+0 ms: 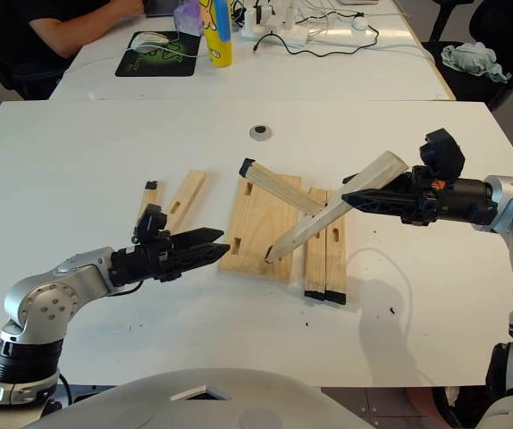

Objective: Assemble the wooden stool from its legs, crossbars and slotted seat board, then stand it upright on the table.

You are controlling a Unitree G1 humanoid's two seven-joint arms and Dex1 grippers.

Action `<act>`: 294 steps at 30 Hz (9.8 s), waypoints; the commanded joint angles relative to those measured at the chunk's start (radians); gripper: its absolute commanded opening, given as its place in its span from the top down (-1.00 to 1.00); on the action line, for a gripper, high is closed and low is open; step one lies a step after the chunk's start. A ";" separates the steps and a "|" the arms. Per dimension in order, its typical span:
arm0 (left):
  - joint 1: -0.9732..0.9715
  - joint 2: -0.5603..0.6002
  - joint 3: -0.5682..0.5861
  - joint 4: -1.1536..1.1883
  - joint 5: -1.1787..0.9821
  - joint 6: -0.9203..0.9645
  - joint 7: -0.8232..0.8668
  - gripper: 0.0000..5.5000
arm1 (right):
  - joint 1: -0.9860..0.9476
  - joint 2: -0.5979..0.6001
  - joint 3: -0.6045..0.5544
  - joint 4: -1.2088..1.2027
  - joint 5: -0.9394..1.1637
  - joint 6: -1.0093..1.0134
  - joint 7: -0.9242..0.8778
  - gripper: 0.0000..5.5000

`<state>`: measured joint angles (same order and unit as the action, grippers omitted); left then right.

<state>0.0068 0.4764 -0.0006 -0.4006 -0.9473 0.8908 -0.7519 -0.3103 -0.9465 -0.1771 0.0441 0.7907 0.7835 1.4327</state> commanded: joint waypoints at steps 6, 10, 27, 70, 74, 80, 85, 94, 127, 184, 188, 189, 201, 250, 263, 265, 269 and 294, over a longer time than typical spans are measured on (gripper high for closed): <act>0.005 -0.012 -0.029 -0.008 0.013 -0.005 0.013 -0.10 | -0.110 -0.025 0.080 0.067 -0.095 -0.085 0.090 0.24; 0.009 -0.017 -0.028 -0.011 0.011 -0.008 0.019 -0.10 | -0.157 -0.026 0.128 0.085 -0.144 -0.119 0.129 0.24; 0.020 -0.035 -0.042 -0.021 0.015 -0.009 0.035 -0.10 | -0.245 -0.011 0.209 0.058 -0.271 -0.231 0.120 0.24; -0.033 -0.148 -0.334 0.205 0.692 -0.310 0.315 -0.04 | -0.013 0.059 0.231 -0.157 -0.236 -0.200 -0.105 0.24; -0.021 -0.136 -0.363 0.226 0.727 -0.280 0.309 0.15 | 0.000 0.082 0.228 -0.152 -0.225 -0.204 -0.119 0.24; -0.006 -0.125 -0.389 0.233 0.764 -0.279 0.293 0.45 | 0.044 0.134 0.204 -0.159 -0.199 -0.217 -0.183 0.24; -0.001 -0.121 -0.392 0.240 0.777 -0.279 0.281 0.73 | 0.030 0.229 0.194 -0.106 -0.244 -0.290 -0.314 0.24; 0.006 -0.122 -0.385 0.237 0.779 -0.273 0.271 1.00 | 0.169 0.190 0.223 -0.168 -0.191 -0.271 -0.240 0.24; 0.000 -0.112 -0.368 0.280 0.789 -0.289 0.232 1.00 | 0.193 0.231 0.049 -0.130 -0.084 -0.292 -0.317 -0.20; 0.009 -0.168 -0.360 0.296 0.796 -0.281 0.277 1.00 | -0.261 0.394 -0.119 -0.354 0.862 -0.006 -0.983 0.99; 0.000 -0.165 -0.360 0.293 0.795 -0.277 0.273 1.00 | 0.010 0.238 0.268 -0.372 0.313 -0.010 -0.826 0.99; -0.006 -0.163 -0.362 0.297 0.796 -0.277 0.269 1.00 | 0.039 0.234 0.299 -0.350 0.250 -0.033 -0.813 0.99; 0.017 -0.196 -0.353 0.266 0.790 -0.195 0.328 1.00 | -0.179 0.342 -0.104 -0.062 0.361 -0.170 -0.949 0.99; 0.178 -0.292 -0.285 -0.006 0.775 -0.251 0.501 1.00 | 0.385 0.104 0.153 -0.627 -0.007 0.460 -1.025 0.36; 0.191 -0.313 -0.294 0.022 0.785 -0.281 0.518 1.00 | 0.316 0.113 0.146 -0.577 -0.033 0.472 -0.943 0.36; 0.197 -0.313 -0.295 0.024 0.784 -0.284 0.519 1.00 | 0.297 0.134 0.133 -0.581 -0.021 0.497 -0.950 0.36; 0.200 -0.315 -0.295 0.026 0.781 -0.285 0.520 1.00 | 0.266 0.153 0.130 -0.590 -0.026 0.526 -0.961 0.36; 0.195 -0.299 -0.284 0.028 0.776 -0.274 0.504 1.00 | 0.318 0.035 0.283 -0.688 -0.075 0.476 -0.878 0.36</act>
<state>0.1884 0.1649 -0.2840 -0.3949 -0.1758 0.5812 -0.2457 -0.0075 -0.8574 0.0642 -0.6364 0.7702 1.3123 0.5362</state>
